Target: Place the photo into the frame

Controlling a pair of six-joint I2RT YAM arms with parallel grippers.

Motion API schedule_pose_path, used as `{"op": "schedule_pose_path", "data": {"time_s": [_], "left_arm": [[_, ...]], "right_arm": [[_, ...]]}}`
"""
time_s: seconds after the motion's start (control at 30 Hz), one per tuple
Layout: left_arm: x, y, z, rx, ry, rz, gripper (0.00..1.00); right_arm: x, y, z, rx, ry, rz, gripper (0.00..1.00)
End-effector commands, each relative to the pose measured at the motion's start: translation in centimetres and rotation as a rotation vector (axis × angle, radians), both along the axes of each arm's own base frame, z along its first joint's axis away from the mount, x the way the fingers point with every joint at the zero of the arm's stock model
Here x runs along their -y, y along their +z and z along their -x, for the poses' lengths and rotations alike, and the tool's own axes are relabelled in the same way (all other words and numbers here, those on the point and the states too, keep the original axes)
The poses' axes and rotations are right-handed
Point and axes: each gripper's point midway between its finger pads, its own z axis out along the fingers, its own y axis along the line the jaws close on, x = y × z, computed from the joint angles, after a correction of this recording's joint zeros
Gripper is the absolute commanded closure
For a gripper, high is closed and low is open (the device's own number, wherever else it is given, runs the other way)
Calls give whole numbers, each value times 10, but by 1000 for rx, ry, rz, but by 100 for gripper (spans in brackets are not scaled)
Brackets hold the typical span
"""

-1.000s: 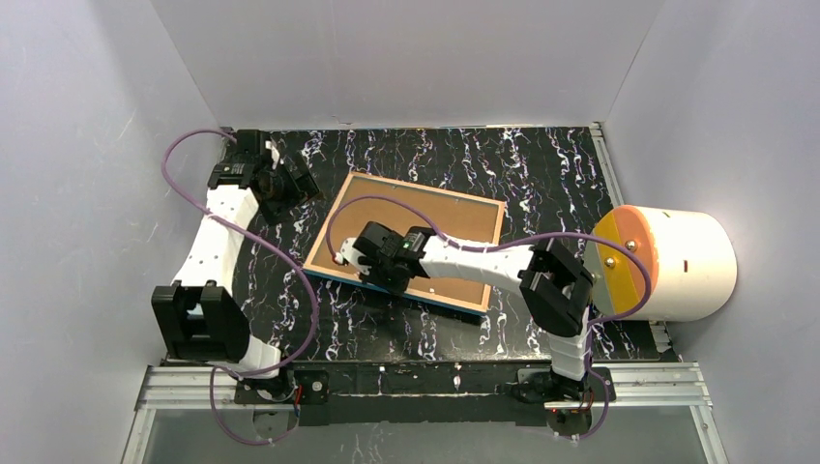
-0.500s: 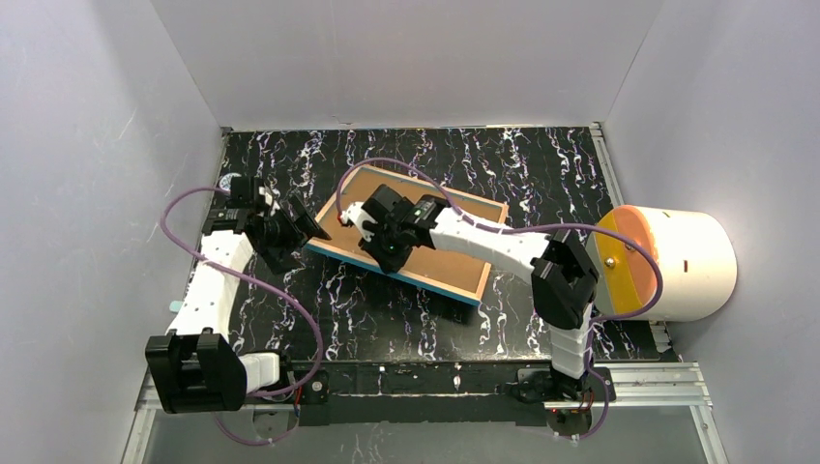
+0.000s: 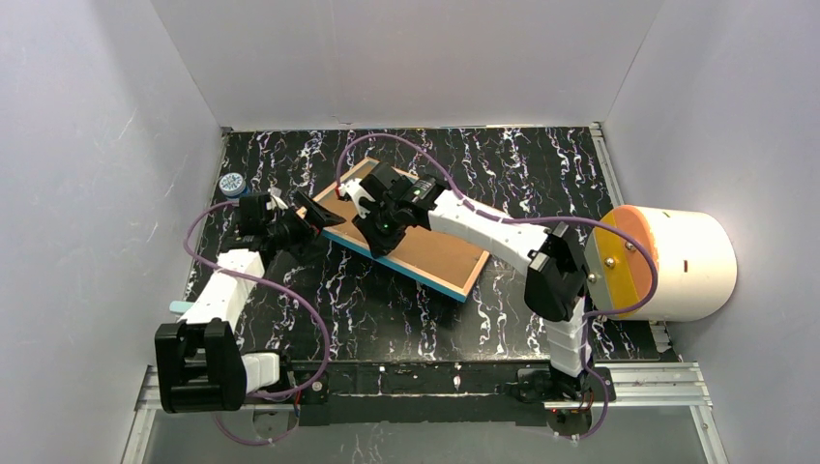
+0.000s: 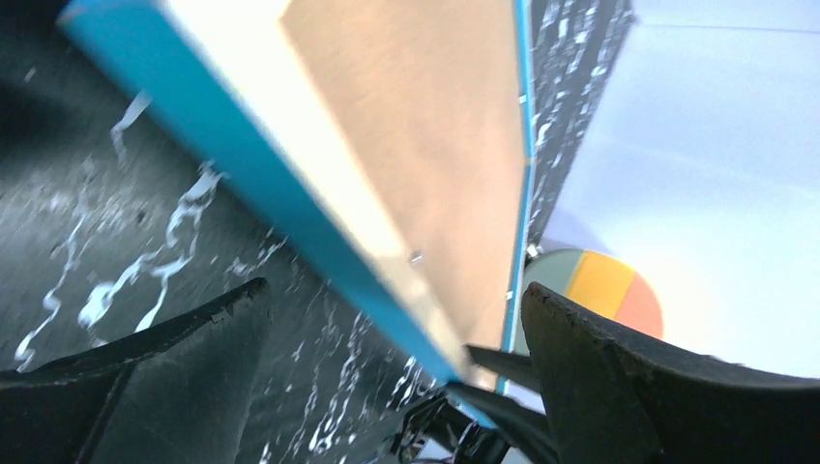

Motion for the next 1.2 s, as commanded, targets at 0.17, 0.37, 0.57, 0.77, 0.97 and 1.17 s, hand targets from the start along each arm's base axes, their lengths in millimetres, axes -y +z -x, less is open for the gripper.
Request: {"op": "schedule_pose_path", "data": {"time_s": [0.17, 0.37, 0.57, 0.77, 0.97, 1.17], "left_arm": [[26, 2, -26, 70, 9, 113, 10], [34, 3, -30, 70, 31, 83, 32], [30, 11, -36, 62, 105, 65, 65], [24, 33, -46, 44, 151, 42, 78], [22, 39, -47, -12, 189, 50, 81], [25, 51, -48, -37, 177, 61, 82]], "right_arm": [[-20, 29, -5, -30, -53, -92, 94], [-24, 34, -6, -70, -85, -124, 93], [-20, 33, -11, -53, -119, -102, 92], [-6, 49, -21, 51, -159, -110, 50], [7, 71, -28, 282, -192, -31, 23], [8, 63, -19, 608, -144, 194, 19]]}}
